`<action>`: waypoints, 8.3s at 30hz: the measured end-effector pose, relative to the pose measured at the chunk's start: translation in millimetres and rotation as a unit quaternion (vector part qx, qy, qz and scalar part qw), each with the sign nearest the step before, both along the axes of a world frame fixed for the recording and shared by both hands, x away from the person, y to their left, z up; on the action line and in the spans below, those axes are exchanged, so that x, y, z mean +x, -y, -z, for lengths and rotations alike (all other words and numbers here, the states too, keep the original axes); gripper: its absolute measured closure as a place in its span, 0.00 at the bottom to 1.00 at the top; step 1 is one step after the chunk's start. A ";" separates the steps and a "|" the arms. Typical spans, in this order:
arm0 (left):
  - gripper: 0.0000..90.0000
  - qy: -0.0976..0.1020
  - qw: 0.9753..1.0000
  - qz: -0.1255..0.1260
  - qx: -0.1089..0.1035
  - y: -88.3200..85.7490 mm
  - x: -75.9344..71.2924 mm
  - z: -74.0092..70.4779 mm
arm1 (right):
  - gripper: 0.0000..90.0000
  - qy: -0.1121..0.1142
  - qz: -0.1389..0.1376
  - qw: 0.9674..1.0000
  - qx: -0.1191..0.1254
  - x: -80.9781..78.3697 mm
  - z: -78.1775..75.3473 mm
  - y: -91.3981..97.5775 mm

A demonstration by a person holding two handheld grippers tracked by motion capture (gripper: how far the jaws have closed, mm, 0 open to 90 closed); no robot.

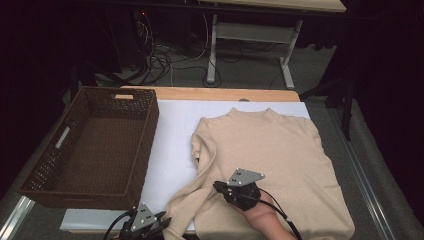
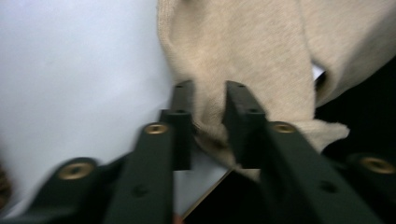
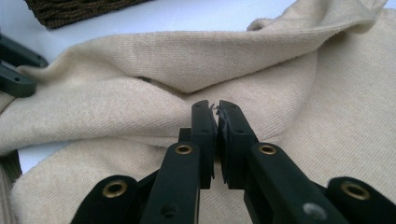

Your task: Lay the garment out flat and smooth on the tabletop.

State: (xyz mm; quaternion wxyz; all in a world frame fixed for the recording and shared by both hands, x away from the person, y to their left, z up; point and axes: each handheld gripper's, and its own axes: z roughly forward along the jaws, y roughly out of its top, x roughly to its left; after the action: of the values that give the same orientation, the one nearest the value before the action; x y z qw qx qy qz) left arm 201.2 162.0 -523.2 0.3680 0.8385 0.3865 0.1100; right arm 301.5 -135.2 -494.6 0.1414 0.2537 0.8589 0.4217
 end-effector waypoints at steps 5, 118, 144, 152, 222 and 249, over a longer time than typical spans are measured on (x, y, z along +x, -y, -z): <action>0.92 -0.020 0.999 -0.027 -0.011 -25.9 -6.6 -5.0 | 0.97 0.006 -0.016 0.999 0.029 -3.7 -4.4 -4.8; 0.89 -0.007 0.999 -0.007 -0.044 -17.4 -26.1 -1.0 | 0.89 0.017 0.055 0.998 0.041 87.9 -22.2 -25.7; 0.78 0.026 0.993 -0.116 -0.026 -62.6 -40.3 11.7 | 0.77 -0.028 0.138 0.989 -0.039 209.0 21.1 -67.9; 0.92 -0.006 0.993 -0.109 -0.036 -64.4 -55.1 3.2 | 0.97 -0.002 0.148 0.988 -0.041 219.4 7.3 -76.7; 0.60 0.001 0.997 -0.044 -0.064 74.7 111.8 -9.2 | 0.58 -0.002 0.362 0.932 0.023 -135.6 24.8 317.9; 0.85 0.016 0.991 0.132 -0.008 108.4 31.7 0.2 | 0.96 -0.004 0.363 0.932 0.004 -143.6 24.2 324.2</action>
State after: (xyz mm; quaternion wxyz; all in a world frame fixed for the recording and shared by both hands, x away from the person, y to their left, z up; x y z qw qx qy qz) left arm 232.9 53.6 -523.4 0.3926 0.8772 0.2672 0.0707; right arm 157.9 -459.4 -518.8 0.2800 0.5505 0.7071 0.3442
